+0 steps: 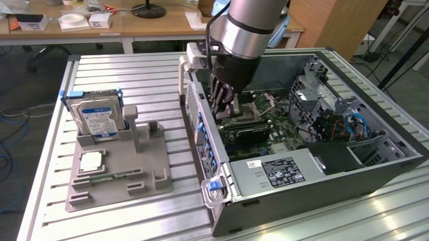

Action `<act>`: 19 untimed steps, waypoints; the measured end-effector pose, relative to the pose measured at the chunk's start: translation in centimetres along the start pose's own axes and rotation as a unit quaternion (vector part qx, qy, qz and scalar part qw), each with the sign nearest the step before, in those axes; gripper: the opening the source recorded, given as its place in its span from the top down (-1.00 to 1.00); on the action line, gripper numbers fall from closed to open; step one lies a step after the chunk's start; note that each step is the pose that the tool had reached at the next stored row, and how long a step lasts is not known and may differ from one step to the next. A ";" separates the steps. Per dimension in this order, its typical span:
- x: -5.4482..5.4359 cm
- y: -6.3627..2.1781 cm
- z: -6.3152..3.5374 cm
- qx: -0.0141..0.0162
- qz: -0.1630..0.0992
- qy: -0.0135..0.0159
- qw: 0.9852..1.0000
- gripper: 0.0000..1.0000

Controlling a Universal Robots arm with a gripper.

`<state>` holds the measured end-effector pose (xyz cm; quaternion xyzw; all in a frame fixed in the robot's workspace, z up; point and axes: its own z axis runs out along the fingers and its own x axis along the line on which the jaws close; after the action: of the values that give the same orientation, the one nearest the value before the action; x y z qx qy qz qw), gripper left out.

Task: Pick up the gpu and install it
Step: 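Press down on the gpu until it lock into place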

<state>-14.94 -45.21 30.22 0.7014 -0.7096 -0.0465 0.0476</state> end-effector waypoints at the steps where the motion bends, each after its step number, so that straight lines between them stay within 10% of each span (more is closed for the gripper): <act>1: 0.0 0.00 0.00 0.000 0.000 0.000 1.000 0.79; 13: 0.0 -0.31 1.12 0.005 0.001 -0.001 1.000 0.79; 19: 0.0 -2.93 0.76 0.007 0.001 0.000 1.000 0.79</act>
<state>-12.14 -45.22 29.08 0.7012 -0.7105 -0.0421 0.0428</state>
